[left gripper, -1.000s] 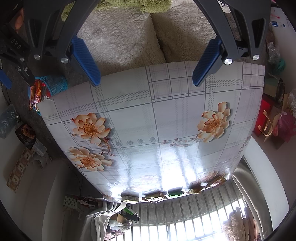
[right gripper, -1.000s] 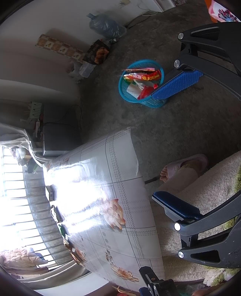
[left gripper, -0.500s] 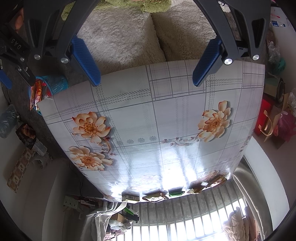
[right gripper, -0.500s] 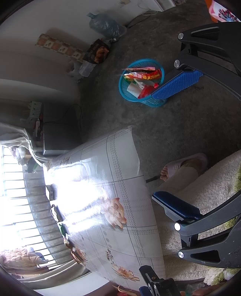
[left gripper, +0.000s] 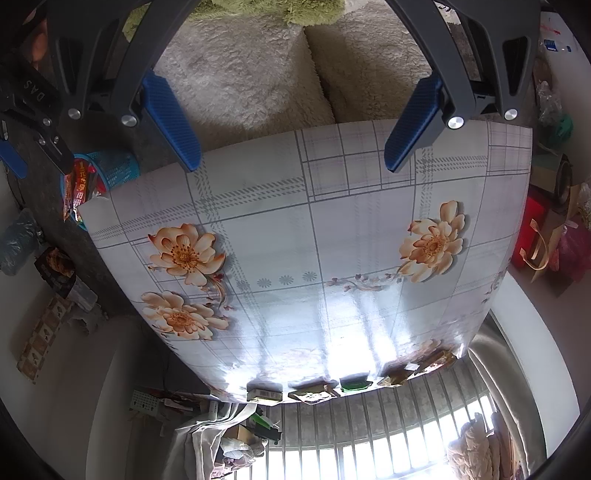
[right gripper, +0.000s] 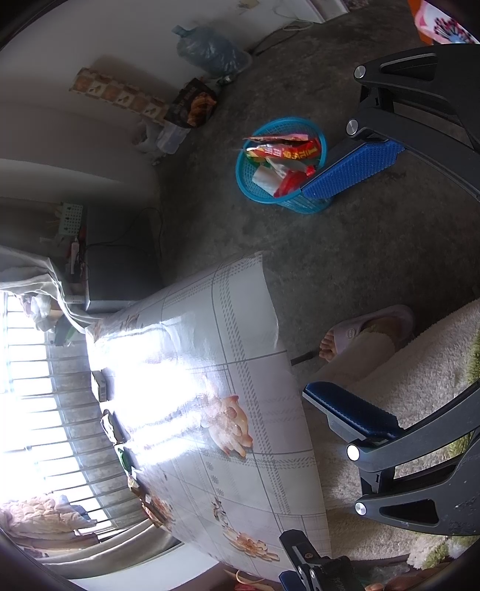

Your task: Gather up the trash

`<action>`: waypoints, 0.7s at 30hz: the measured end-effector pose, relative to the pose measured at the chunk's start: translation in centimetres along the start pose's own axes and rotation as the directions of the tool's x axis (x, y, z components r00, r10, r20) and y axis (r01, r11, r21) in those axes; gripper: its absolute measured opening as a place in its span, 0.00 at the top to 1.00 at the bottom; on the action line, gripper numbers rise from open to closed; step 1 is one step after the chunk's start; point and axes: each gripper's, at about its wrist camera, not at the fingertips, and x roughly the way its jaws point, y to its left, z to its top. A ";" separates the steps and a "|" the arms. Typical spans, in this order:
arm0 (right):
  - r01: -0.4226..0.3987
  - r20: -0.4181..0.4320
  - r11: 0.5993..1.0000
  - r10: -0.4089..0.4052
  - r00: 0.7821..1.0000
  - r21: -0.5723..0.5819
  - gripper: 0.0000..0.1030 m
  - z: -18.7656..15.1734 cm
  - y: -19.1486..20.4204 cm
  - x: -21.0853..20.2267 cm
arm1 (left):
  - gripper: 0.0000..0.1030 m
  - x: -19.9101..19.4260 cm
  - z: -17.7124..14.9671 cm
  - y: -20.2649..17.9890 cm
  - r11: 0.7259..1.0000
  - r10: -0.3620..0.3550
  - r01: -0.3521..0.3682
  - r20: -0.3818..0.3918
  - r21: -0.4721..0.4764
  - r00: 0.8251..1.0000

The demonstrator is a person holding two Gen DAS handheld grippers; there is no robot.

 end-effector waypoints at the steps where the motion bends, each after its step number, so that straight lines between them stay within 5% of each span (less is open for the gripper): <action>1: 0.001 0.000 1.000 -0.001 1.000 0.000 0.07 0.0 0.2 0.0 | 0.05 0.0 0.0 0.1 1.000 -0.001 0.001 -0.001 -0.001 1.000; 21: -0.004 -0.003 1.000 0.004 1.000 0.002 0.07 0.0 0.0 0.0 | 0.05 0.0 -0.2 0.0 1.000 -0.003 0.003 -0.002 -0.002 1.000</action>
